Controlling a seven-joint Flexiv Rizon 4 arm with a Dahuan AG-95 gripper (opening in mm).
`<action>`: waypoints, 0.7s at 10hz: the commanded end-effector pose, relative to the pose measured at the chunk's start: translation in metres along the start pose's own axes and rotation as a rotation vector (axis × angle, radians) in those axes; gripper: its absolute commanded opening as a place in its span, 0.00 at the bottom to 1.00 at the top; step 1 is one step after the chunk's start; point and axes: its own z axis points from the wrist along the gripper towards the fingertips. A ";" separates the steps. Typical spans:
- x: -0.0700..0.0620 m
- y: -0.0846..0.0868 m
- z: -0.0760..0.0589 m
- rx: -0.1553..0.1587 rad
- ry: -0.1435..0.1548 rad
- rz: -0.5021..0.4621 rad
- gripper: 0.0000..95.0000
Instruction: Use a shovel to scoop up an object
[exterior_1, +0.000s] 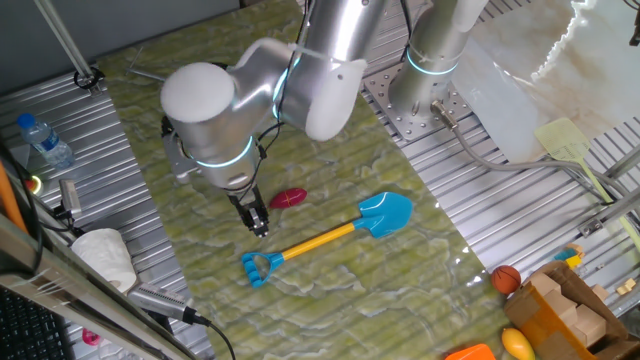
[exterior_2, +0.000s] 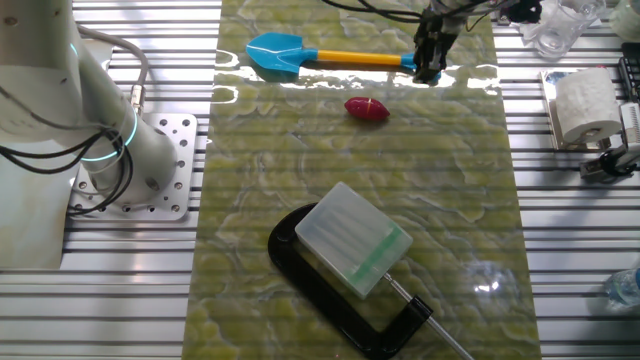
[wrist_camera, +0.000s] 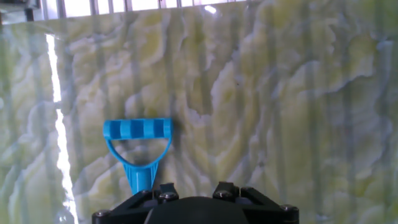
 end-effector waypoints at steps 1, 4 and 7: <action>0.002 -0.002 -0.001 0.026 -0.027 -0.003 0.20; 0.002 -0.002 -0.001 -0.019 -0.078 -0.031 0.20; 0.002 -0.002 -0.001 -0.033 -0.056 -0.037 0.40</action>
